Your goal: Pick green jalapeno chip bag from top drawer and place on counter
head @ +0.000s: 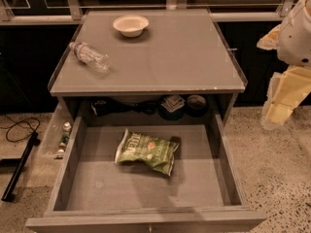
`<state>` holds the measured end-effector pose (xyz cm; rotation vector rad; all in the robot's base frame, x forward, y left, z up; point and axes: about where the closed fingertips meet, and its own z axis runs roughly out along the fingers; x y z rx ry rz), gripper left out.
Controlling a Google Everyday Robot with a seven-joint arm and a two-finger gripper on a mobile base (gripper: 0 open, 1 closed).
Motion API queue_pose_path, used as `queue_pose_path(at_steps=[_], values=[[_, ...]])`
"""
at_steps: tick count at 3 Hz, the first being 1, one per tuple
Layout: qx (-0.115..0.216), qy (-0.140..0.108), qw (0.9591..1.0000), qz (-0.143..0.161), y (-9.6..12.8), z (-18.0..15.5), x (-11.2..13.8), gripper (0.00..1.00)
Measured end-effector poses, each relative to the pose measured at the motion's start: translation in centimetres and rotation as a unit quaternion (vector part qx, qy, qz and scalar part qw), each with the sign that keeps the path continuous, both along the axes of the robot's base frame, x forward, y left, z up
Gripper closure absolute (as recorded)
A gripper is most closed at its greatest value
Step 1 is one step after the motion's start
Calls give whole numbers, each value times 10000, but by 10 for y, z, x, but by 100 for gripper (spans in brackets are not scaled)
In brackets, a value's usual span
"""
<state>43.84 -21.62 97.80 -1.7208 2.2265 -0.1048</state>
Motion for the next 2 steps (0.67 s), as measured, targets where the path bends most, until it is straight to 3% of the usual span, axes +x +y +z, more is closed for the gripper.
queue_pose_path(at_steps=[2], values=[[21, 32, 10000, 46, 3, -10, 2, 0]])
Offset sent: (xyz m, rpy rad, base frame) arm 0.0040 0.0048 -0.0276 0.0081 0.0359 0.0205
